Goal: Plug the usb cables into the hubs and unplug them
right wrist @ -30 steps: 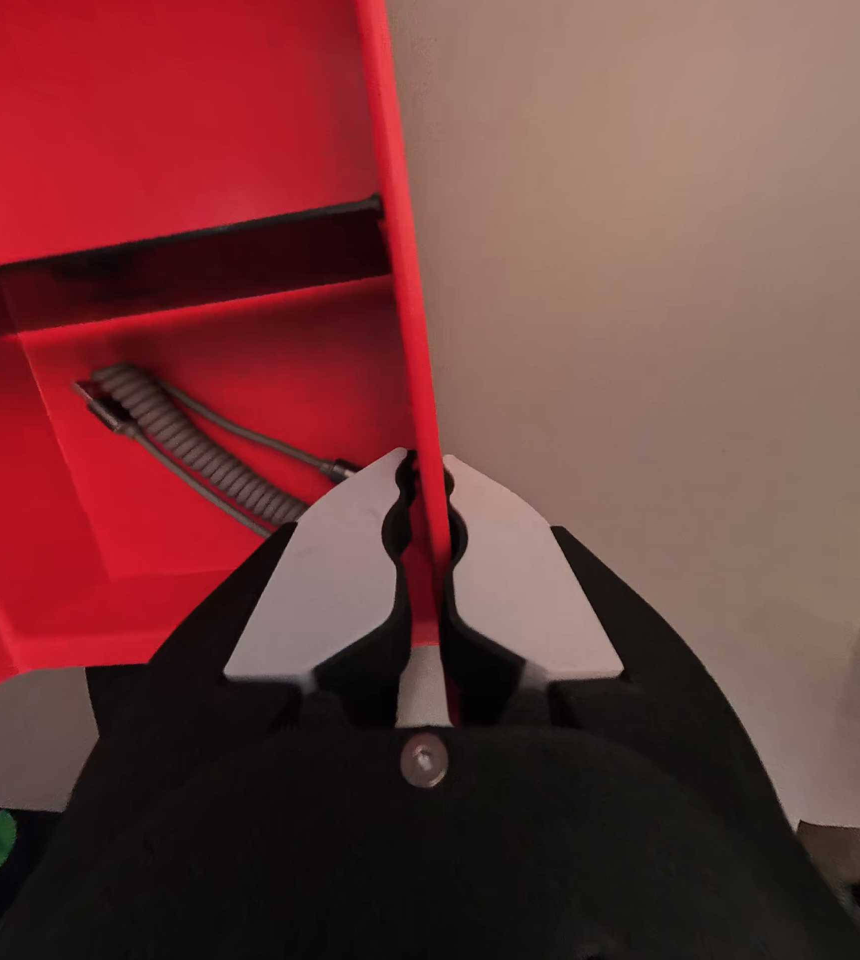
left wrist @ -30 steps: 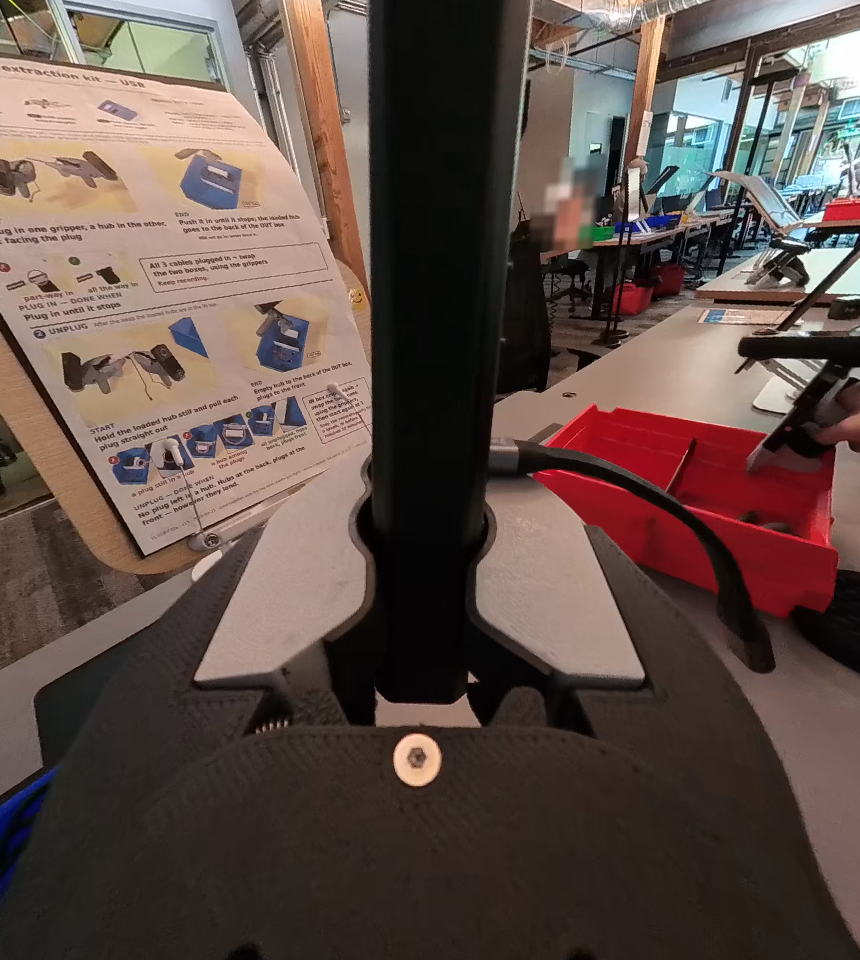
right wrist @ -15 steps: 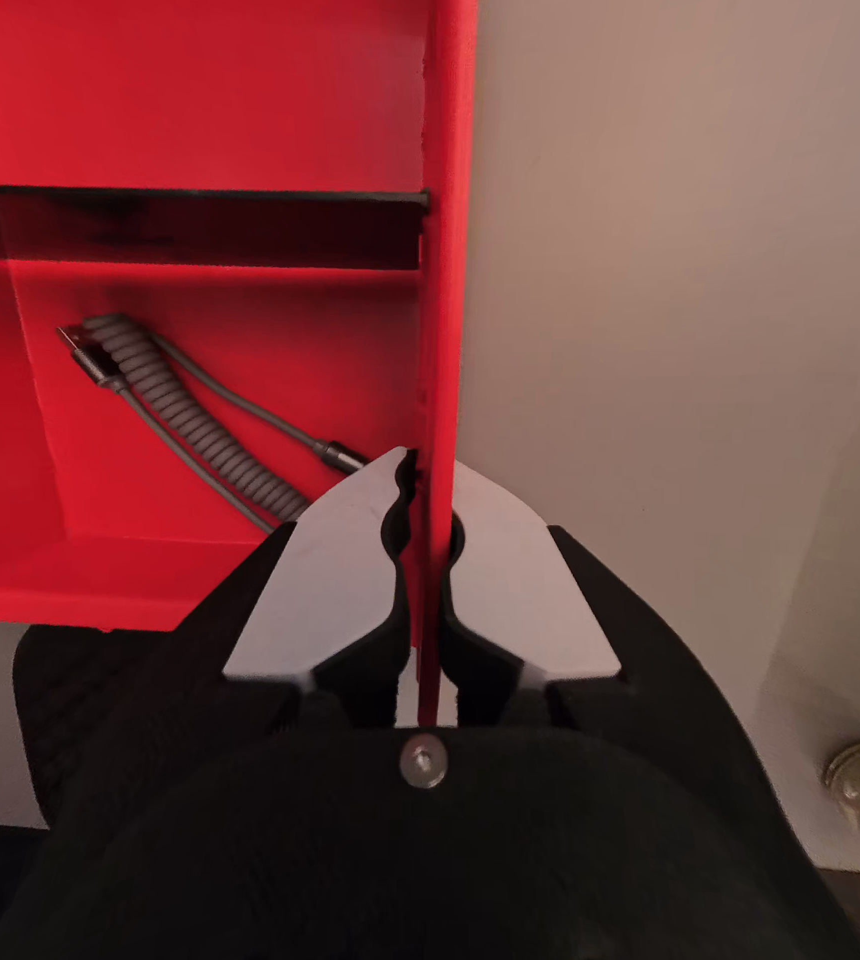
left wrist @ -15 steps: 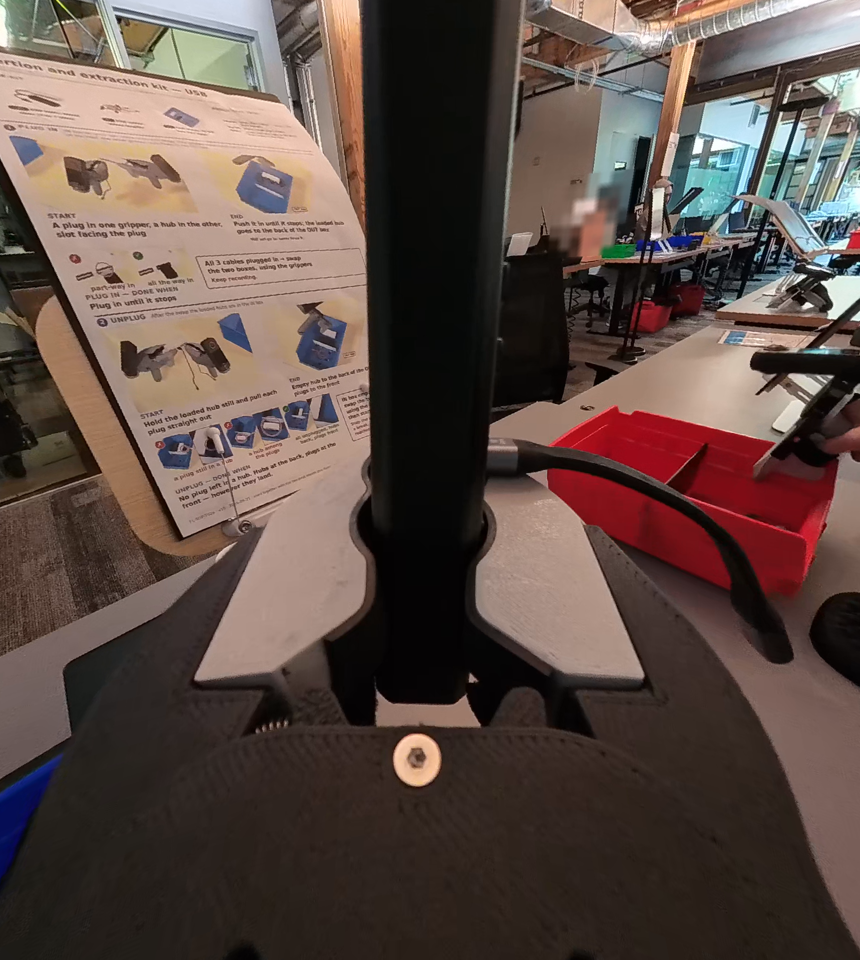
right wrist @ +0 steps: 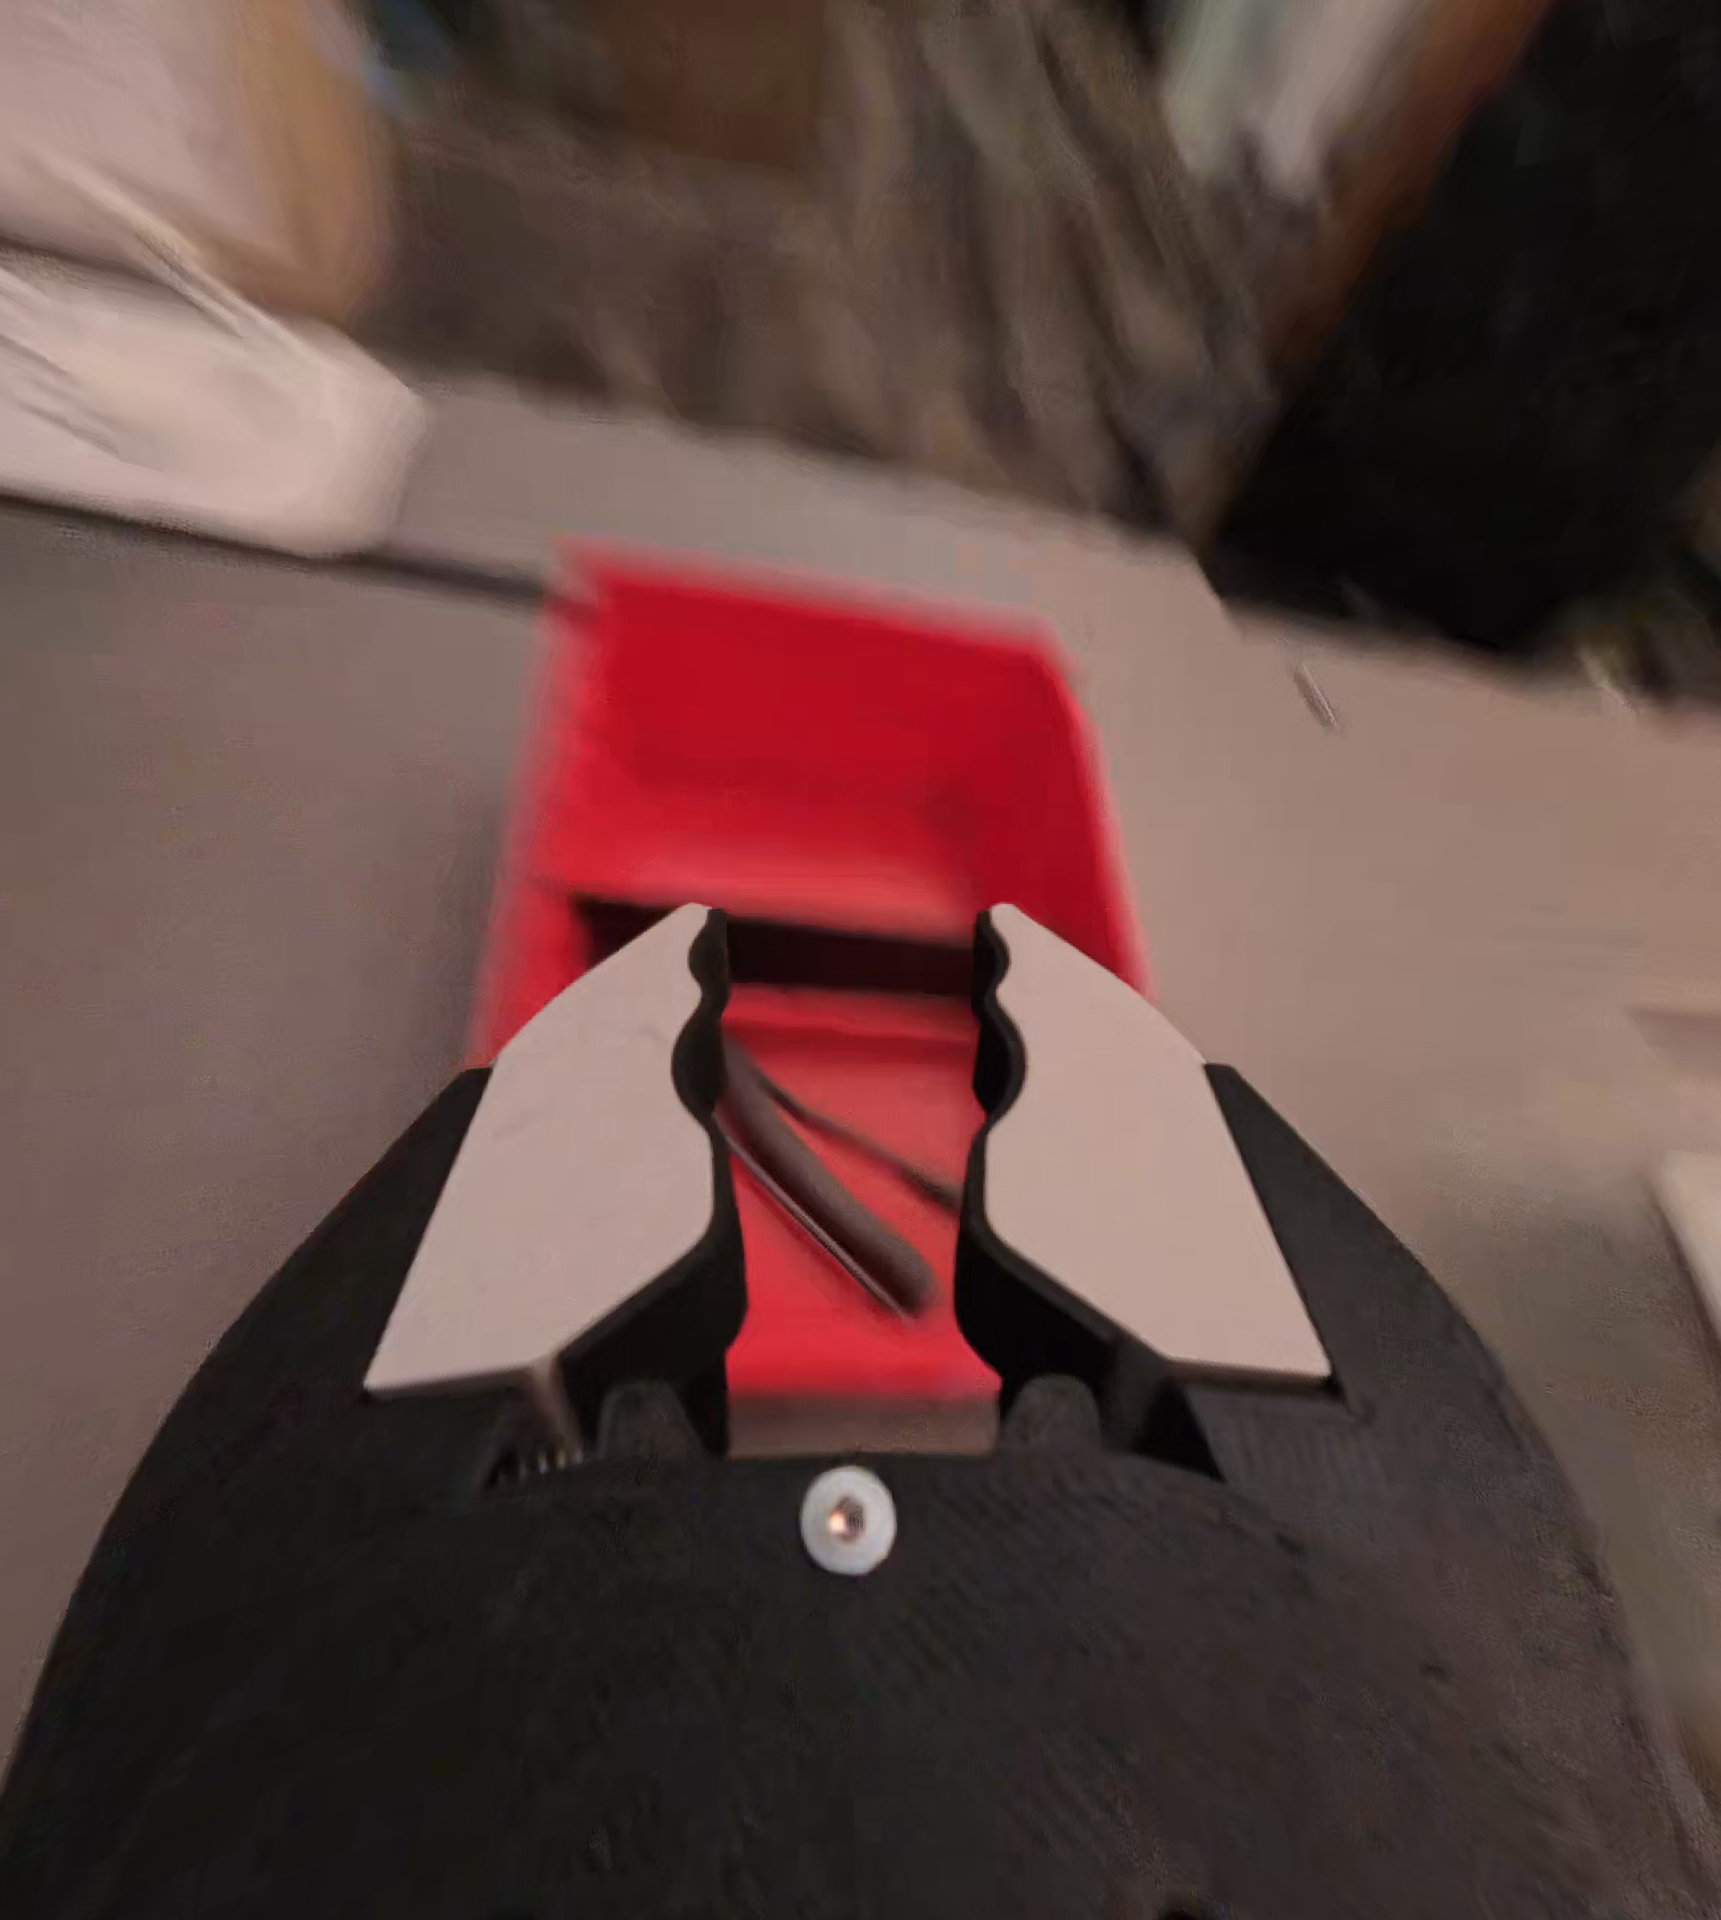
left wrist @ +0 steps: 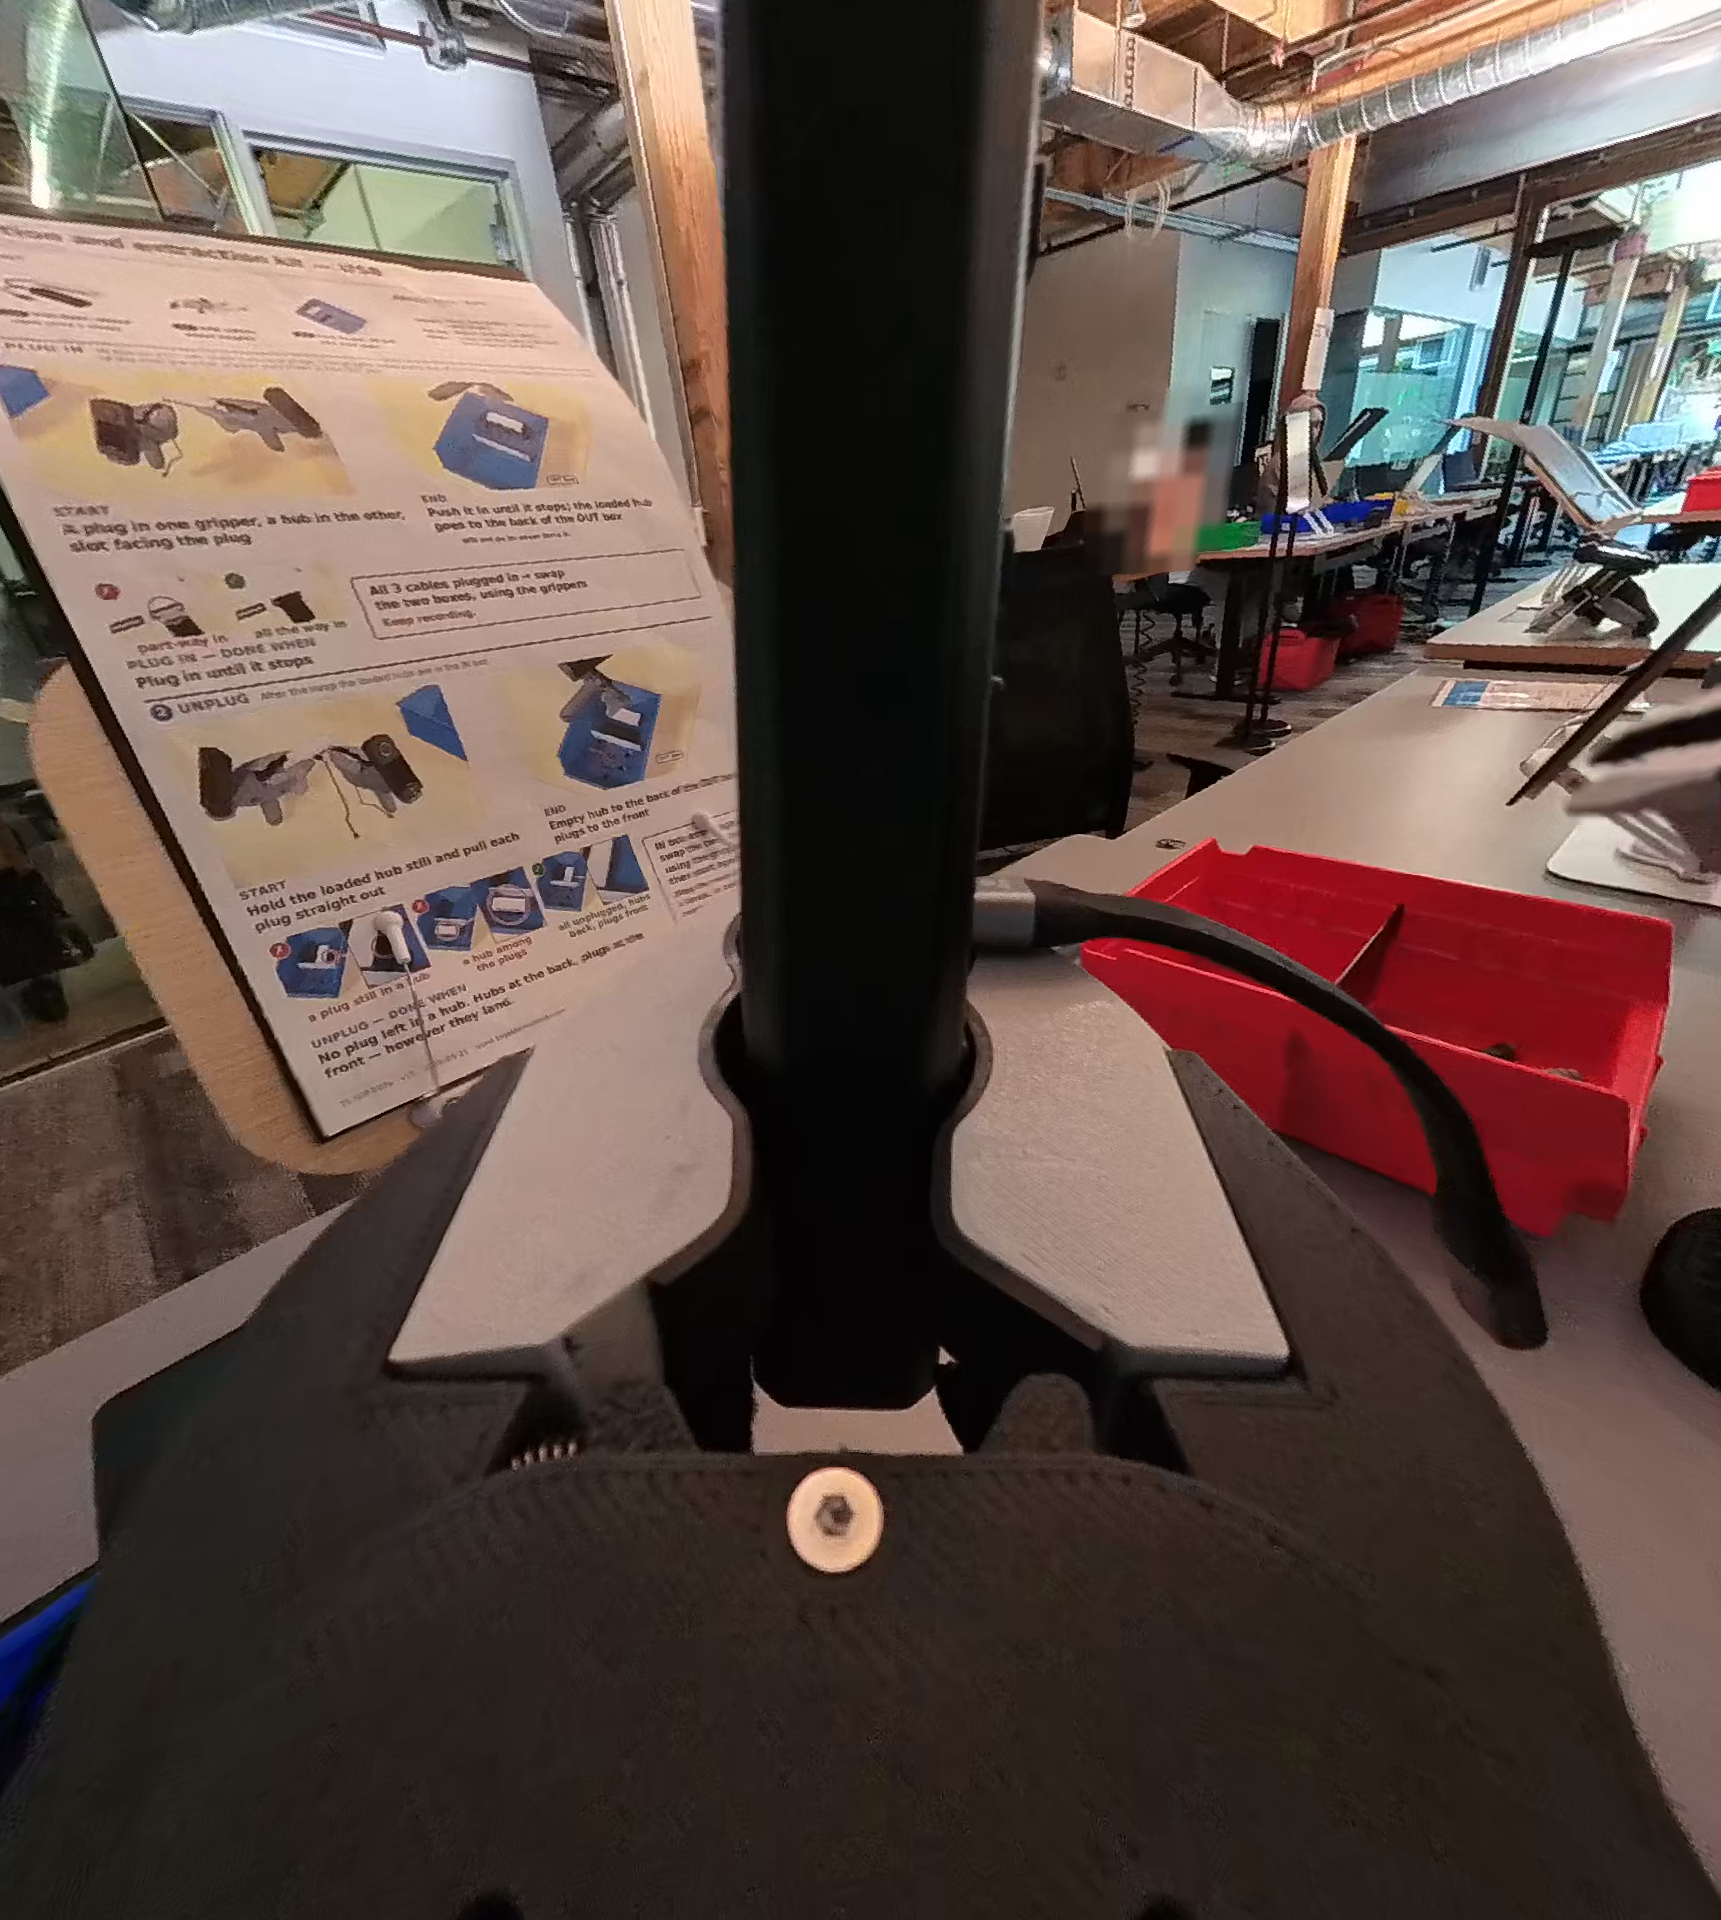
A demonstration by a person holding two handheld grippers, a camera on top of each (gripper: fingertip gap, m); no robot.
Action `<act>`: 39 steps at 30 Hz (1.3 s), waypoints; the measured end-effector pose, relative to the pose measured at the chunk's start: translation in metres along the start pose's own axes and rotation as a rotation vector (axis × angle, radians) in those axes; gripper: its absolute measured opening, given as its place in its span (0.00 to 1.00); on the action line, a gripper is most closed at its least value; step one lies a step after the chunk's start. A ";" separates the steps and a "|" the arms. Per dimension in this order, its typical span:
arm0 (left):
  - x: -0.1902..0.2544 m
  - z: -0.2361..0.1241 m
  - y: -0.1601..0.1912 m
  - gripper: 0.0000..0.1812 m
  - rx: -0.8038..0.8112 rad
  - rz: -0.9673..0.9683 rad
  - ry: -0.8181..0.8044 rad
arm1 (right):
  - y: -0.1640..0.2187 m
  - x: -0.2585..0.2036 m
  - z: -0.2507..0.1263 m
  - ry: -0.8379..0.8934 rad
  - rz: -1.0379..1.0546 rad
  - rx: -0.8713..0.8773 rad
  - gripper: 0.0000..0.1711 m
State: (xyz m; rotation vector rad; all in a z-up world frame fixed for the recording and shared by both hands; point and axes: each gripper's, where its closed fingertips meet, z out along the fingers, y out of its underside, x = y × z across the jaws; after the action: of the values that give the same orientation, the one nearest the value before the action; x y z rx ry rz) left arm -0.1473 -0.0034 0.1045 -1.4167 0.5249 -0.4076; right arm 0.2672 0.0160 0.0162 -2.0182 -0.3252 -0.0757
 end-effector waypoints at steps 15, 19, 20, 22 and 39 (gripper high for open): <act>0.059 0.030 0.034 0.17 -0.140 0.076 0.078 | -0.203 -0.357 -0.043 -0.901 0.019 0.387 0.46; 0.051 0.033 0.042 0.17 -0.171 0.095 0.028 | -0.203 -0.360 -0.036 -0.957 0.081 0.359 0.45; 0.050 0.033 0.045 0.17 -0.194 0.098 0.021 | -0.203 -0.360 -0.035 -0.953 0.074 0.351 0.45; 0.048 0.035 0.051 0.18 -0.230 0.099 0.014 | -0.203 -0.362 -0.033 -0.935 0.048 0.345 0.45; 0.022 0.020 0.019 0.17 -0.019 -0.027 -0.016 | -0.174 -0.350 -0.068 -0.679 -0.104 0.746 0.20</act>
State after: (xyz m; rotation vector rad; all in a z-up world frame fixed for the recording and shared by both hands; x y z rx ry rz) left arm -0.1186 0.0023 0.0853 -1.4453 0.4987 -0.4137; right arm -0.1092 -0.0391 0.1302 -1.2286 -0.7571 0.5968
